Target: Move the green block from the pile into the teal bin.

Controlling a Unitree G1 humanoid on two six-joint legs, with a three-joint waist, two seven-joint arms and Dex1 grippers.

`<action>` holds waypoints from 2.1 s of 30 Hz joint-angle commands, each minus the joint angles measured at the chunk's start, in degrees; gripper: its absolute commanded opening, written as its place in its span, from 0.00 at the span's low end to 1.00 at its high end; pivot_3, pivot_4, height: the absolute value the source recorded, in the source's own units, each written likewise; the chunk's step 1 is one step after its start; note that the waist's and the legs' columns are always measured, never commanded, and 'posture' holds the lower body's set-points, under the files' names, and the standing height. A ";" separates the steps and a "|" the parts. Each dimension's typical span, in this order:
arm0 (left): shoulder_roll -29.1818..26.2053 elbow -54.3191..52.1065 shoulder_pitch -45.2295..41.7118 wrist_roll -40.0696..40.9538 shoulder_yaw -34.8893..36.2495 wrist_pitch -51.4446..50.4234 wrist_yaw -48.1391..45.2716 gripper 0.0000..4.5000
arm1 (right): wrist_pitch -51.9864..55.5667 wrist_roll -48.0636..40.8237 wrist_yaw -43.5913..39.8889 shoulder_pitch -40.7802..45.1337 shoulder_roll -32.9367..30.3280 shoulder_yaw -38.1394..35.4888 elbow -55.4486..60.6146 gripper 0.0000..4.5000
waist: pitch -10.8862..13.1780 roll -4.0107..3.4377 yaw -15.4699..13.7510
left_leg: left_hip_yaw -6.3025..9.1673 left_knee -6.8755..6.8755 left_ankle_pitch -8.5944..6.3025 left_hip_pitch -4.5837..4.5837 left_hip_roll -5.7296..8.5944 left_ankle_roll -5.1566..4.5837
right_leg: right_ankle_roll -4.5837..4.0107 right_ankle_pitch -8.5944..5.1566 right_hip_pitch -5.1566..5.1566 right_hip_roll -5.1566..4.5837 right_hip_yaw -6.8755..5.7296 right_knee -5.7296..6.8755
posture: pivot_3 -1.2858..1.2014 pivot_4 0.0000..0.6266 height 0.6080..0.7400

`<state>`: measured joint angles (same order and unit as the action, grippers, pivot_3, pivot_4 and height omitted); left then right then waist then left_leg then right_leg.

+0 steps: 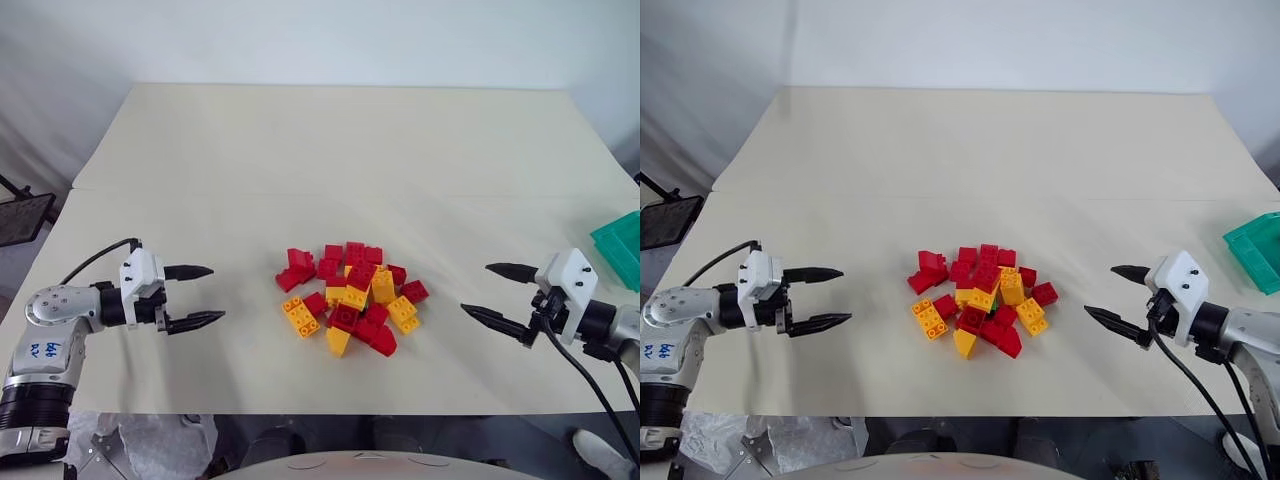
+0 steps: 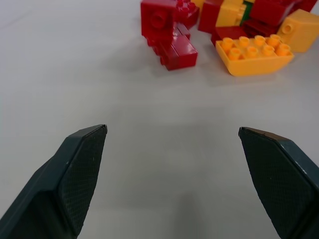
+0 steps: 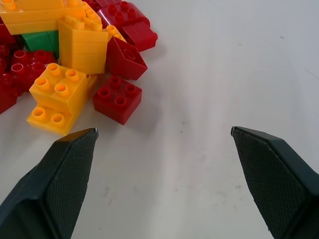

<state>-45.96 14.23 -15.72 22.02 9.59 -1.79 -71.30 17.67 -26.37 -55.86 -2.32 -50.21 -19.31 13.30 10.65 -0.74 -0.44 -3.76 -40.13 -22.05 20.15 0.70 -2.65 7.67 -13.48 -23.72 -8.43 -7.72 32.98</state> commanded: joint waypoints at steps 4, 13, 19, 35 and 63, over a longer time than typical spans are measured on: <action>2.34 0.69 -5.23 1.73 0.98 -5.05 4.47 1.00 | 0.68 0.73 2.93 1.11 0.63 -0.37 2.91 1.00 | 0.00 0.00 -0.41 | -0.01 -0.04 0.01 0.00 0.03 -0.02 | 0.01 0.00 0.00 0.00 0.01 0.04 | 0.52 0.24 1.00; 2.58 -2.55 -5.48 1.27 -0.77 -6.64 3.34 1.00 | 10.75 -3.85 7.08 2.25 0.98 0.17 12.45 1.00 | 0.00 0.00 -0.84 | -0.01 -0.05 0.01 0.00 0.02 -0.02 | 0.01 0.00 -0.01 0.02 0.02 0.04 | 0.52 0.24 1.00; 4.28 -0.20 -8.11 3.41 -1.72 -2.16 -4.49 1.00 | 24.83 -16.35 13.23 1.79 1.35 3.35 29.50 0.64 | -0.01 0.01 -1.10 | 0.08 -0.09 0.01 0.04 0.00 -0.01 | 0.01 0.00 0.00 0.02 -0.03 0.04 | 0.52 0.24 1.00; 7.84 1.53 -10.82 11.05 -2.31 -2.94 -19.89 1.00 | 30.58 -12.09 23.58 18.18 19.52 31.03 20.48 0.01 | -0.06 0.09 -0.60 | 0.02 -0.16 0.01 0.04 0.08 -0.04 | 0.01 0.00 -0.01 0.07 0.02 0.08 | 0.52 0.24 1.00; 9.15 3.65 -10.85 10.50 -2.87 2.05 -17.86 1.00 | 19.62 5.94 26.32 23.12 18.26 21.50 8.25 0.01 | -0.07 0.11 0.58 | 0.00 -0.10 0.02 0.05 0.04 -0.04 | 0.00 0.00 -0.04 0.11 0.04 0.09 | 0.52 0.24 1.00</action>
<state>-36.89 18.06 -26.02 32.13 6.45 -0.56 -86.00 37.31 -18.70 -28.43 19.99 -31.44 4.22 16.76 10.58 -0.63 0.14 -3.76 -40.23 -22.03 20.20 0.74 -2.69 7.67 -13.47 -23.76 -8.32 -7.67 33.07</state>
